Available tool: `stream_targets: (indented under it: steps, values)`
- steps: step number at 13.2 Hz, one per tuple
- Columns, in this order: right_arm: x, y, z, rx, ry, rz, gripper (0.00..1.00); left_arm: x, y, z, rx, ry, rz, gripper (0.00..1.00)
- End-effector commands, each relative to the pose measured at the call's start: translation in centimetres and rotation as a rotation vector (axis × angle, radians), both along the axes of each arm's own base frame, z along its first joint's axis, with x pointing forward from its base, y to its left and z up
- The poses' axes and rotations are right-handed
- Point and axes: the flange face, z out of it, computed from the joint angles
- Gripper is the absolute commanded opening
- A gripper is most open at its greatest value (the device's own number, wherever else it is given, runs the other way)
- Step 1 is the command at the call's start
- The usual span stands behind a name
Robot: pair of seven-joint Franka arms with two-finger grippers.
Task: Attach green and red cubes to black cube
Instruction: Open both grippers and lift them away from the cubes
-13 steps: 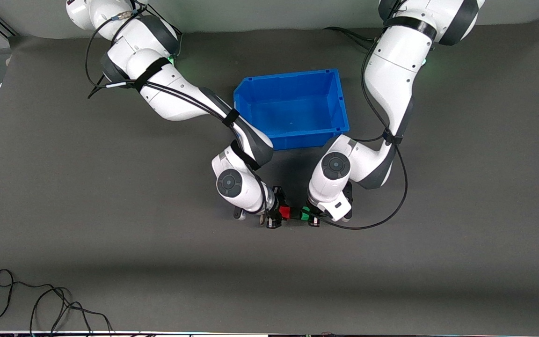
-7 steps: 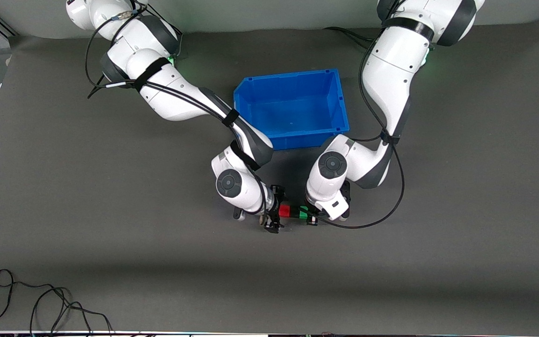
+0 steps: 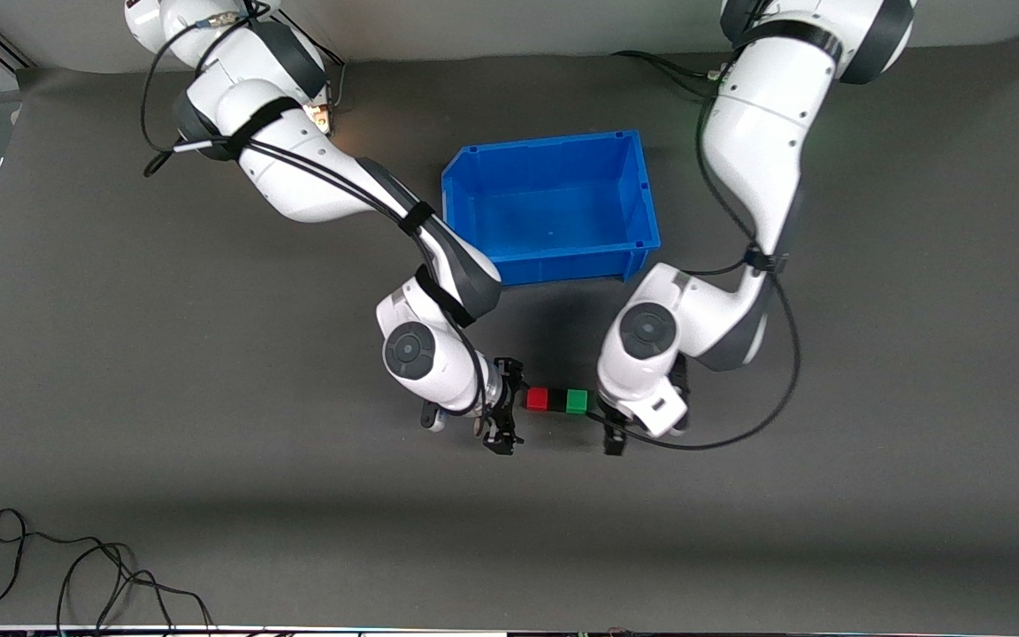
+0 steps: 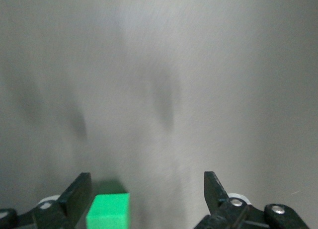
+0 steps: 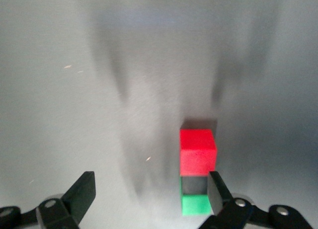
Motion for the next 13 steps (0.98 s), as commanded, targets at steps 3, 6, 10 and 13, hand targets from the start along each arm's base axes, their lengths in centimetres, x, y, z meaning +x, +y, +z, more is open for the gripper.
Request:
stream_targets:
  steps: [3, 6, 10, 13]
  values:
    - [-0.4, -3.7, 4.9, -0.055, -0.027, 0.054, 1.00, 2.3, 5.2, 8.3, 0.030, -0.003, -0.039, 1.00]
    - [-0.6, -5.0, 7.0, -0.082, -0.040, 0.070, 1.00, 2.5, 9.3, 13.1, 0.052, 0.031, -0.096, 1.00]
    - [-1.9, -5.9, 10.4, -0.117, -0.013, 0.121, 1.00, 2.0, 13.7, 18.1, 0.069, 0.080, -0.213, 1.00]
    - [-2.1, -8.2, 12.0, -0.129, -0.029, 0.151, 1.00, 1.5, 18.7, 21.3, 0.078, 0.128, -0.306, 1.00]
